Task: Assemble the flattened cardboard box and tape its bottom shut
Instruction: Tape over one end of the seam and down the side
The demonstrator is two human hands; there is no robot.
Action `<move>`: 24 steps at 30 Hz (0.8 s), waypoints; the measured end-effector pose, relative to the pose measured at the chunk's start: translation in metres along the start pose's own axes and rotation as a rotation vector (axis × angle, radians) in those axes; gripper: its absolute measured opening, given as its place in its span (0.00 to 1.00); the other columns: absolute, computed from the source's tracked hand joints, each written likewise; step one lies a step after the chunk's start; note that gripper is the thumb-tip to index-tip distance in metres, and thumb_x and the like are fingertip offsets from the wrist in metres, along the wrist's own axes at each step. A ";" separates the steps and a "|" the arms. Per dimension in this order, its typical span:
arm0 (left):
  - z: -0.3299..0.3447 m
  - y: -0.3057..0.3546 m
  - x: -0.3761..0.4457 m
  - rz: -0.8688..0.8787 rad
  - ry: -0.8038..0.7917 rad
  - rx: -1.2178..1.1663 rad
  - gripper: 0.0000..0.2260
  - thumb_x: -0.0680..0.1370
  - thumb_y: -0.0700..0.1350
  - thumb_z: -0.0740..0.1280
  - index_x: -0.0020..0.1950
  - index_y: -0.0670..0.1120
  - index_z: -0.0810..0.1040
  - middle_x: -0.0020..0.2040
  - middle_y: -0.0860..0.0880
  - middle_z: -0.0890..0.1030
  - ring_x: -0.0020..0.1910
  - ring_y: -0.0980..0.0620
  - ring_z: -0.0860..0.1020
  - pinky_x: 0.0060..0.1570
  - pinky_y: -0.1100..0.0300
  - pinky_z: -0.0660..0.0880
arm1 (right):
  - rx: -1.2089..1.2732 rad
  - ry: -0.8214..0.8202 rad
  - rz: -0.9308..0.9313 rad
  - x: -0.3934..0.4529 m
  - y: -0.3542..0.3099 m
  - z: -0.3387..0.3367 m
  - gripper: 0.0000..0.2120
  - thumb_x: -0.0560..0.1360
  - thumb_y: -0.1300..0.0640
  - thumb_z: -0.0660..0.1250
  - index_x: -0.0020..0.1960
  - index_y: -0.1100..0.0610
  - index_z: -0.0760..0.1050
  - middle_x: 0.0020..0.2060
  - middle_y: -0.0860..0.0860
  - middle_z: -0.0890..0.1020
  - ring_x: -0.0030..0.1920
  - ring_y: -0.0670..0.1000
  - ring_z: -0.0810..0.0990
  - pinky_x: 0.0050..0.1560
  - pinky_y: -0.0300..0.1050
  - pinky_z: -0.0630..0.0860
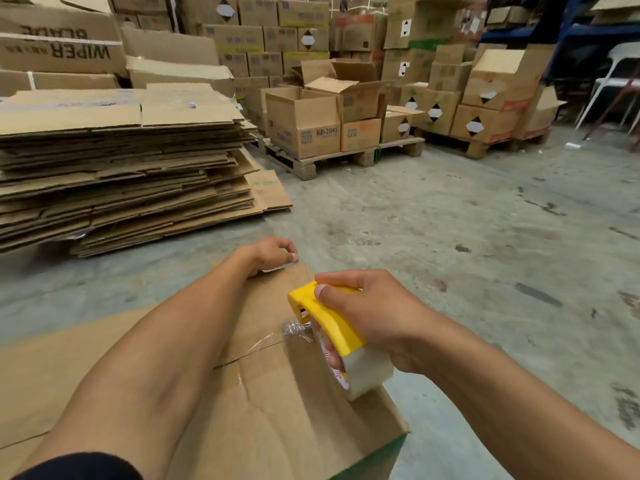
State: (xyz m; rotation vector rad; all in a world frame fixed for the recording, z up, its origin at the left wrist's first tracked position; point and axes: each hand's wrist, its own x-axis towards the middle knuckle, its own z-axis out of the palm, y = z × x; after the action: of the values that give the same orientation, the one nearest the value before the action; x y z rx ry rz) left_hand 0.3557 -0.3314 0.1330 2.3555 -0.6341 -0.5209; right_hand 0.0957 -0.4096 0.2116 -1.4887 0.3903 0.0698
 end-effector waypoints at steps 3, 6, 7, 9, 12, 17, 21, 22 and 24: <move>0.003 0.002 0.000 -0.097 -0.074 -0.018 0.06 0.80 0.44 0.63 0.44 0.50 0.75 0.35 0.49 0.72 0.33 0.53 0.68 0.29 0.62 0.63 | -0.006 -0.003 -0.002 0.000 0.002 -0.001 0.09 0.78 0.56 0.68 0.57 0.48 0.76 0.51 0.63 0.75 0.22 0.57 0.77 0.25 0.42 0.75; 0.002 -0.001 0.004 -0.063 -0.032 -0.077 0.07 0.80 0.44 0.62 0.41 0.51 0.73 0.36 0.49 0.72 0.33 0.53 0.67 0.30 0.61 0.62 | -0.011 -0.008 -0.002 0.001 0.002 -0.002 0.08 0.78 0.55 0.68 0.56 0.46 0.76 0.50 0.63 0.75 0.22 0.58 0.77 0.26 0.43 0.75; 0.001 -0.002 0.005 -0.027 0.006 -0.067 0.08 0.80 0.45 0.62 0.41 0.51 0.73 0.38 0.49 0.72 0.35 0.53 0.68 0.31 0.60 0.62 | -0.012 -0.008 -0.002 0.001 0.002 -0.001 0.08 0.78 0.55 0.68 0.55 0.46 0.76 0.49 0.63 0.75 0.22 0.58 0.77 0.26 0.43 0.75; -0.004 0.001 0.005 0.053 0.095 -0.032 0.08 0.80 0.45 0.62 0.42 0.52 0.74 0.40 0.50 0.73 0.39 0.52 0.70 0.33 0.59 0.67 | -0.020 -0.003 -0.011 0.000 0.001 -0.001 0.08 0.78 0.55 0.68 0.56 0.46 0.76 0.50 0.62 0.75 0.22 0.58 0.77 0.25 0.42 0.75; -0.017 0.013 0.003 0.145 0.211 -0.081 0.06 0.81 0.44 0.62 0.46 0.49 0.76 0.42 0.50 0.73 0.42 0.51 0.73 0.39 0.57 0.77 | -0.071 0.015 -0.040 -0.002 0.001 0.001 0.11 0.78 0.54 0.67 0.60 0.47 0.77 0.49 0.62 0.76 0.23 0.58 0.77 0.25 0.43 0.75; -0.030 0.021 -0.004 0.156 0.192 -0.044 0.05 0.80 0.44 0.64 0.46 0.48 0.78 0.42 0.50 0.74 0.41 0.52 0.73 0.38 0.60 0.77 | -0.132 0.031 -0.058 -0.002 0.004 0.005 0.15 0.77 0.54 0.68 0.64 0.47 0.77 0.50 0.61 0.76 0.24 0.59 0.79 0.26 0.45 0.76; -0.014 0.006 -0.004 0.092 0.165 -0.017 0.05 0.80 0.44 0.64 0.48 0.45 0.78 0.41 0.49 0.73 0.41 0.51 0.73 0.37 0.58 0.78 | -0.147 0.028 -0.056 -0.003 0.003 0.007 0.16 0.77 0.54 0.68 0.64 0.48 0.77 0.49 0.61 0.76 0.23 0.59 0.79 0.26 0.44 0.76; -0.010 0.004 -0.003 0.094 0.163 -0.009 0.04 0.80 0.44 0.64 0.48 0.45 0.78 0.41 0.48 0.73 0.41 0.50 0.73 0.36 0.58 0.77 | -0.145 0.027 -0.054 -0.002 0.003 0.007 0.15 0.77 0.54 0.68 0.64 0.48 0.77 0.49 0.61 0.76 0.23 0.59 0.78 0.26 0.44 0.76; -0.003 0.002 -0.002 0.121 0.176 0.040 0.04 0.79 0.44 0.65 0.46 0.46 0.77 0.41 0.48 0.75 0.41 0.49 0.73 0.35 0.59 0.71 | -0.132 0.025 -0.054 -0.001 0.003 0.007 0.14 0.77 0.54 0.68 0.62 0.47 0.77 0.49 0.61 0.75 0.23 0.58 0.78 0.25 0.43 0.76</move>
State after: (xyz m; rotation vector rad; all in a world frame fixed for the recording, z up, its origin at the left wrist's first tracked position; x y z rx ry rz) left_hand 0.3546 -0.3305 0.1368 2.3502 -0.7043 -0.2458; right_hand 0.0951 -0.4023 0.2091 -1.6304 0.3711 0.0350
